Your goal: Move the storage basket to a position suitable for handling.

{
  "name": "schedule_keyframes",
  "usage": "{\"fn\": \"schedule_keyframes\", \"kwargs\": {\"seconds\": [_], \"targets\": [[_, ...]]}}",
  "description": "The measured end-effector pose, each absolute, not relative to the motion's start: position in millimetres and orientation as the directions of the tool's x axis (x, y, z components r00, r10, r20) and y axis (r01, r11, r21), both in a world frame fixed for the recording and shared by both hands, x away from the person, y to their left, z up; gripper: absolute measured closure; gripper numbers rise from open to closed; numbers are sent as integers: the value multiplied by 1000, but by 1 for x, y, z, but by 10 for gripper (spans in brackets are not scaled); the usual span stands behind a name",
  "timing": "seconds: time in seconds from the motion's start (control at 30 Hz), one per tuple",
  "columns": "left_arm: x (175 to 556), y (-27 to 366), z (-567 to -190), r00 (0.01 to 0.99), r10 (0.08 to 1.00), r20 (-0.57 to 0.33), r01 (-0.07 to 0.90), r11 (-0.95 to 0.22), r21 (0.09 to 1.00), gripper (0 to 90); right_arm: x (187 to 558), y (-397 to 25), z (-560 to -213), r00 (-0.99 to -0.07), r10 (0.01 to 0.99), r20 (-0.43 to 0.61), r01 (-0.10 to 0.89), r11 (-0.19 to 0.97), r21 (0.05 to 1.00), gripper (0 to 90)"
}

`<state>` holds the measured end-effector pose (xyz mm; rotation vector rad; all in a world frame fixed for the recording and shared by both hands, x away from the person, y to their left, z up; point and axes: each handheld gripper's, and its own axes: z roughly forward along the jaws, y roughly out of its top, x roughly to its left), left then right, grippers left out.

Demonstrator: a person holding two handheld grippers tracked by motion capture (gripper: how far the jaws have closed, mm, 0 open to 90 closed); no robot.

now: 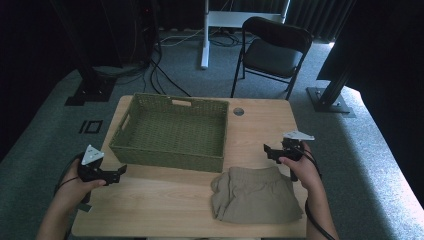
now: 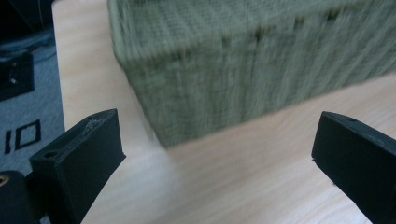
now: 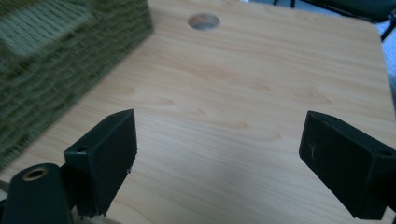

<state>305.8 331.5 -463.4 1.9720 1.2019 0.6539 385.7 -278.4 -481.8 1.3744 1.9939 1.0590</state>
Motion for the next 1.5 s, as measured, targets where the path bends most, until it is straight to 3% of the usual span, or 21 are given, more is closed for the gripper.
{"fn": "schedule_keyframes", "kwargs": {"seconds": [0.33, 0.53, 0.67, 0.73, 0.9, 1.17, 1.27, 1.3, 1.5], "targets": [[326, 335, -434, 423, 905, 57, 493, -282, 823, 27, 386, -235, -460, -455, 890, 18, 476, 226, 850, 110], [342, 342, -429, 380, 925, 11, 502, -216, 837, 27, 389, -209, -451, -496, 868, 7, 449, 250, 858, 110], [353, 345, -432, 368, 929, 28, 513, -228, 827, 34, 392, -191, -449, -528, 849, 3, 442, 272, 854, 110], [359, 345, -435, 356, 934, 22, 523, -219, 824, 114, 394, -181, -448, -539, 842, -13, 437, 293, 851, 110], [372, 347, -443, 317, 948, 31, 537, -206, 818, 178, 398, -162, -448, -544, 839, 12, 433, 269, 860, 150], [380, 346, -455, 324, 946, 28, 588, -225, 777, 429, 398, -140, -454, -558, 830, -1, 449, 303, 840, 329], [379, 345, -457, 333, 943, -3, 591, -206, 780, 657, 397, -136, -455, -560, 828, -7, 449, 311, 838, 383], [378, 344, -457, 319, 948, -5, 596, -197, 778, 692, 396, -135, -455, -566, 824, -11, 444, 317, 838, 418], [376, 343, -458, 290, 957, 7, 598, -187, 780, 786, 392, -128, -452, -571, 821, -31, 447, 342, 826, 565]]}}
